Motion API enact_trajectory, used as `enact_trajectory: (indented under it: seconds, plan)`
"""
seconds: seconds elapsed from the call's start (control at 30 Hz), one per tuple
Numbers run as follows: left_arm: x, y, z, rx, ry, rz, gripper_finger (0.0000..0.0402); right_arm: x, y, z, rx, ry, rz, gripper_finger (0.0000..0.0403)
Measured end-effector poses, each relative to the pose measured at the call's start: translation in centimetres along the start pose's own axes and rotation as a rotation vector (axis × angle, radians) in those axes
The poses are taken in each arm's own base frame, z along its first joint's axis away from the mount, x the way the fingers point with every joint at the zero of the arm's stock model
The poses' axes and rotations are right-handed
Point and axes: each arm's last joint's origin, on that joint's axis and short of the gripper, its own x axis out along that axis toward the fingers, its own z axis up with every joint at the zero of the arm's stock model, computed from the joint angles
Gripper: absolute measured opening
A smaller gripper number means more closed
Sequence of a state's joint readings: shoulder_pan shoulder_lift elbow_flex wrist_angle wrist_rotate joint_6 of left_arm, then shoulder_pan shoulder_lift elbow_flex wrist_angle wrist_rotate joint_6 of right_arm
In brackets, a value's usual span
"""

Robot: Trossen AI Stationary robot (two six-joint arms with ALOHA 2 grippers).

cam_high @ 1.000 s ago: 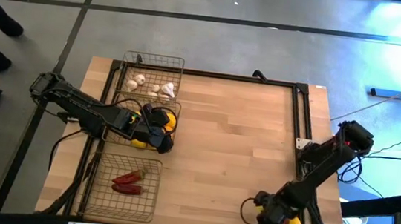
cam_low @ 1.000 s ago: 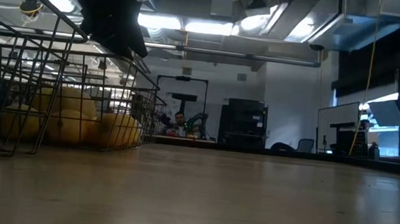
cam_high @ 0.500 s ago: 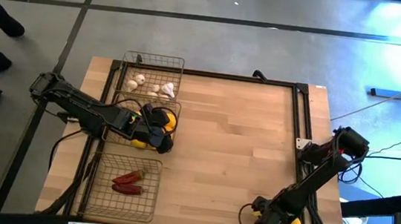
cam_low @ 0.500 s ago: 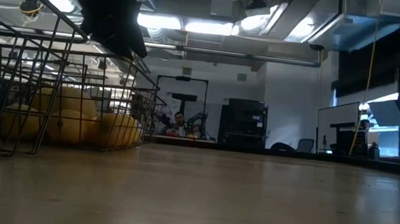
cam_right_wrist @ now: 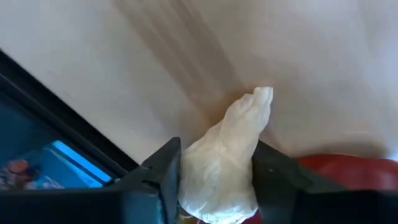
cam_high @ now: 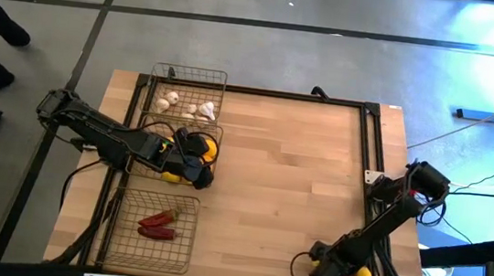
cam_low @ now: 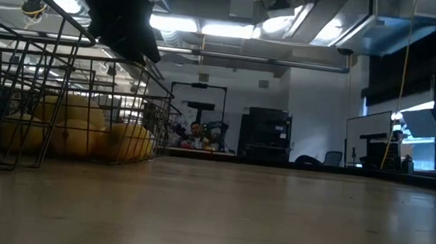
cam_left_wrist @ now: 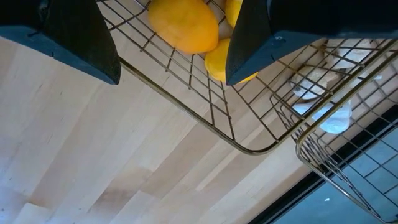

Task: Sort produce into baskets
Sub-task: Put the garlic in the top wire basket

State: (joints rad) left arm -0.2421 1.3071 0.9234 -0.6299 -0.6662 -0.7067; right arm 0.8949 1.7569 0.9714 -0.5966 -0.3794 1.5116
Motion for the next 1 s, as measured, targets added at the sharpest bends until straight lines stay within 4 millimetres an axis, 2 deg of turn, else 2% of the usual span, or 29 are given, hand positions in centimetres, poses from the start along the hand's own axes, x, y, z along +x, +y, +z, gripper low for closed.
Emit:
enact_trajectory:
  seconds: [0.13,0.23,0.33,0.43,0.6,0.73,0.83,1.0]
  plan:
    - [0.0,-0.1,0.1,-0.003,-0.011,-0.01,0.0285,-0.6,-0.2,0.9,-0.036,-0.006,-0.019,0.0119]
    - [0.0,-0.2,0.2,0.005,-0.021,-0.018,0.0285,-1.5,-0.1,1.7,-0.087,-0.051,-0.041,0.0106]
    - [0.0,-0.3,0.3,0.003,-0.029,-0.024,0.0285,-2.9,0.0,2.5,-0.141,-0.12,-0.112,0.0108]
    - [0.0,-0.3,0.3,0.002,-0.029,-0.024,0.0285,-4.8,-0.3,3.3,-0.192,-0.207,-0.255,0.0118]
    - [0.1,-0.1,0.4,-0.007,-0.029,-0.018,0.0285,-7.8,-0.9,4.8,-0.303,-0.453,-0.513,0.0123]
    - [0.2,0.0,0.5,-0.012,-0.032,-0.009,0.0285,-8.9,-1.5,6.5,-0.397,-0.649,-0.69,0.0123]
    - [0.2,-0.1,0.6,-0.015,-0.037,-0.013,0.0285,-9.7,-2.2,8.1,-0.419,-0.724,-0.793,0.0123]
    - [0.2,-0.6,1.3,0.004,-0.099,-0.059,0.0285,-11.0,-4.0,10.8,-0.413,-0.823,-0.849,0.0123]
